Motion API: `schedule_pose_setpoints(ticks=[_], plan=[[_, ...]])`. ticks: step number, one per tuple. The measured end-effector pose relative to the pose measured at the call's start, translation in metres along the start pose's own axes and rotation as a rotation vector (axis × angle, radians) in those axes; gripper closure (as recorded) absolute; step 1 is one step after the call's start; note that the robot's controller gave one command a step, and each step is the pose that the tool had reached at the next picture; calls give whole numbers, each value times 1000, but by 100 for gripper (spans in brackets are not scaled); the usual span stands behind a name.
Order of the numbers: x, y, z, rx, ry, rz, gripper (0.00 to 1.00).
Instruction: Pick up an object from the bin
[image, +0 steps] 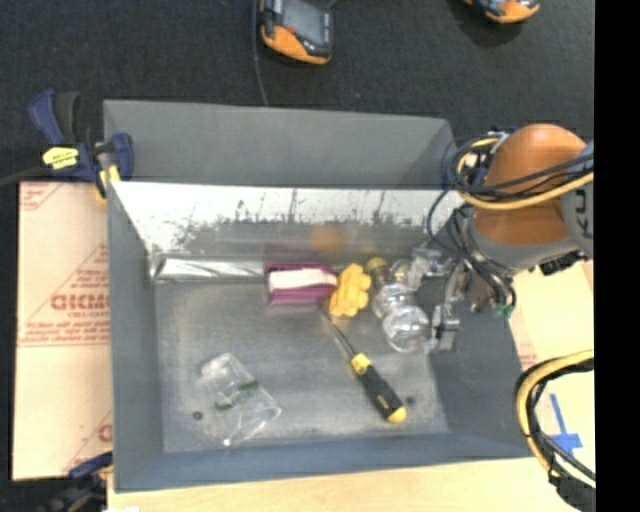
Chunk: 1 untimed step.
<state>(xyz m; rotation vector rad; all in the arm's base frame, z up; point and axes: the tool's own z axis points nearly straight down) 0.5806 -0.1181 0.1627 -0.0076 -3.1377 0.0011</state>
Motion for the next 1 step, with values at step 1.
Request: schedule_pose_setpoints(ticks=[1], plan=[[0,0,-4,1,-5,-2,0]])
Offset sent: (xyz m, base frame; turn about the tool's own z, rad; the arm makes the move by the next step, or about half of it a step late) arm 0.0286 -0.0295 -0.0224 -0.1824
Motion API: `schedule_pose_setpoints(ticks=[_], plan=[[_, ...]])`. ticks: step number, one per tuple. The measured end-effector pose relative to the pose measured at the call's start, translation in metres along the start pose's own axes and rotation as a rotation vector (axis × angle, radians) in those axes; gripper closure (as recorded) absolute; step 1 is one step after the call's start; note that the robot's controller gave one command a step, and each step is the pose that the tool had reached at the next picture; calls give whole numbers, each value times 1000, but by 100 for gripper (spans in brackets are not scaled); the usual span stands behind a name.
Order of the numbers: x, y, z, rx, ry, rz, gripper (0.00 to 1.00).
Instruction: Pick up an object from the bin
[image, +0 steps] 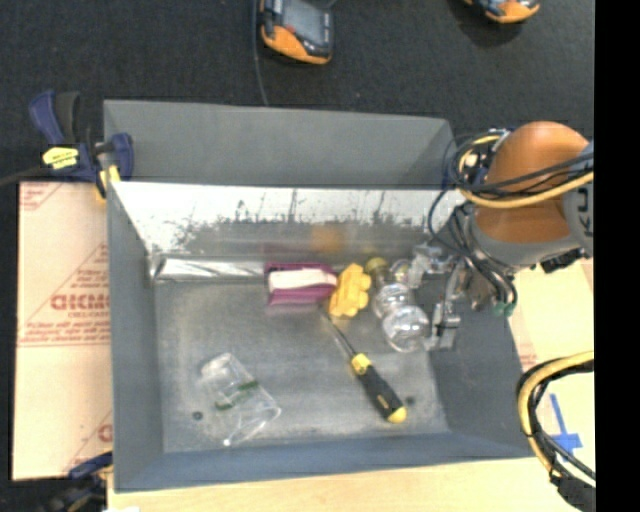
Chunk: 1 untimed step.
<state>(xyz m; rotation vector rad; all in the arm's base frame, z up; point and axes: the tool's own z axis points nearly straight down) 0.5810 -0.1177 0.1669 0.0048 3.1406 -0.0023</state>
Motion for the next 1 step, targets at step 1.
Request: schedule_pose_setpoints(ticks=[1], plan=[[-20,-19,16,1,-4,-122,0]])
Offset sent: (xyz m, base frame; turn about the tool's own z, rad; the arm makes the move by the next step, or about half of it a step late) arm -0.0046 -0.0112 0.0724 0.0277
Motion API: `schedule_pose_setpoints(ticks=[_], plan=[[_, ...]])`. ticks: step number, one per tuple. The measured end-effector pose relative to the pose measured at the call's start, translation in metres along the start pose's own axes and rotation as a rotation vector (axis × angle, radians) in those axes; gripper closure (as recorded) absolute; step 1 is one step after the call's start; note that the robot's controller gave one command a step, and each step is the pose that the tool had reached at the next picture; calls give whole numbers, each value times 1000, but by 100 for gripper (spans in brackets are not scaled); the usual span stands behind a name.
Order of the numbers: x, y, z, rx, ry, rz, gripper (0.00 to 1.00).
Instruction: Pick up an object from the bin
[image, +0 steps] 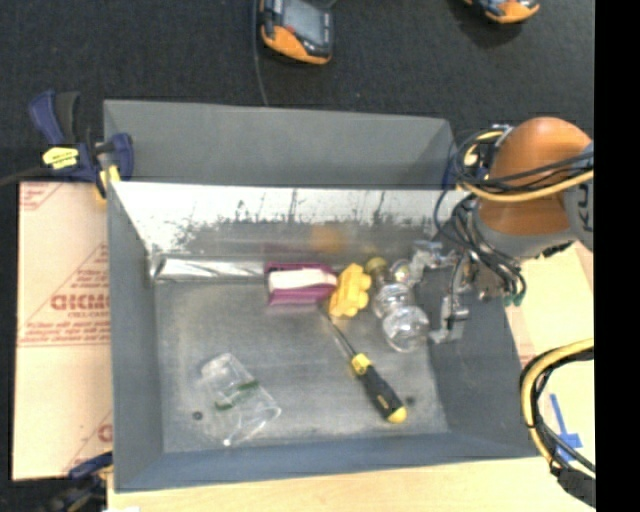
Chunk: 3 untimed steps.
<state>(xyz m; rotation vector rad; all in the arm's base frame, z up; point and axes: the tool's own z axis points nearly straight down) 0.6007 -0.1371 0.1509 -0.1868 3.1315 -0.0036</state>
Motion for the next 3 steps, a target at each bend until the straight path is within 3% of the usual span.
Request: schedule_pose_setpoints(ticks=[1,2,3], plan=[[16,5,-62,-2,4,111,0],[-2,-4,-79,3,-1,52,0],[-9,41,-16,3,-7,28,0]])
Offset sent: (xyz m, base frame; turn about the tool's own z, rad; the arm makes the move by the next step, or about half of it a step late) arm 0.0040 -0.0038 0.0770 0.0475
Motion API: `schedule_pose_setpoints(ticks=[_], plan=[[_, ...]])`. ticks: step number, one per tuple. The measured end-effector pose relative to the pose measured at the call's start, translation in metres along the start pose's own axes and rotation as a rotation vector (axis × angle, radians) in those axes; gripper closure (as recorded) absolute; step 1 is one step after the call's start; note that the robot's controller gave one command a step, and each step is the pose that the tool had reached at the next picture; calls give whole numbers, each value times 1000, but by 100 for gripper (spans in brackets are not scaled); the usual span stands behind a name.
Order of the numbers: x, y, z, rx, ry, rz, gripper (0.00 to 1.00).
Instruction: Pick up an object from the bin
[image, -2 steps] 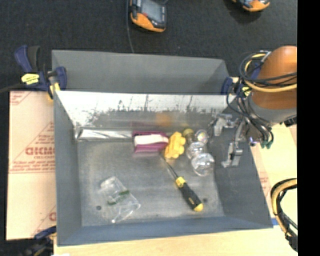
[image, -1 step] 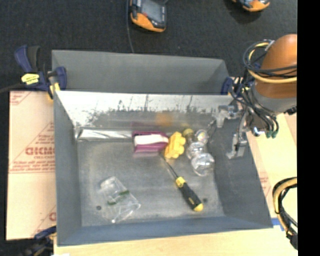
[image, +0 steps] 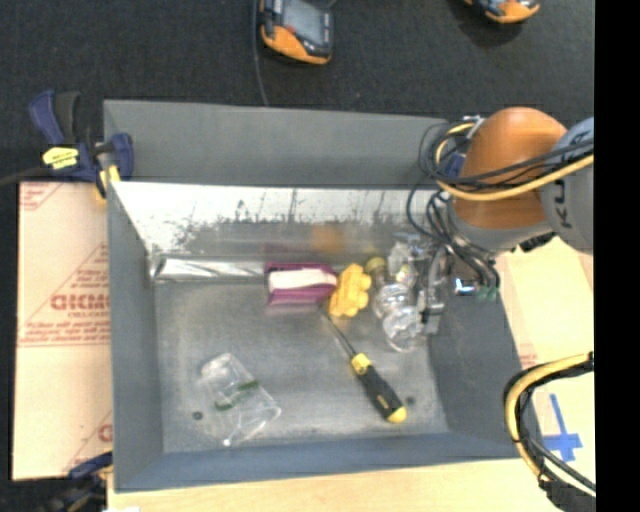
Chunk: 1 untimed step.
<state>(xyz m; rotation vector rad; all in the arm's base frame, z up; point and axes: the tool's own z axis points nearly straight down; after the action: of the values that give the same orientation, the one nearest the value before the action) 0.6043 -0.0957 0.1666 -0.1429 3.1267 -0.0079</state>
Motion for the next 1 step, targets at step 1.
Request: schedule_pose_setpoints(ticks=[1], plan=[[-2,7,58,3,-2,-275,0]])
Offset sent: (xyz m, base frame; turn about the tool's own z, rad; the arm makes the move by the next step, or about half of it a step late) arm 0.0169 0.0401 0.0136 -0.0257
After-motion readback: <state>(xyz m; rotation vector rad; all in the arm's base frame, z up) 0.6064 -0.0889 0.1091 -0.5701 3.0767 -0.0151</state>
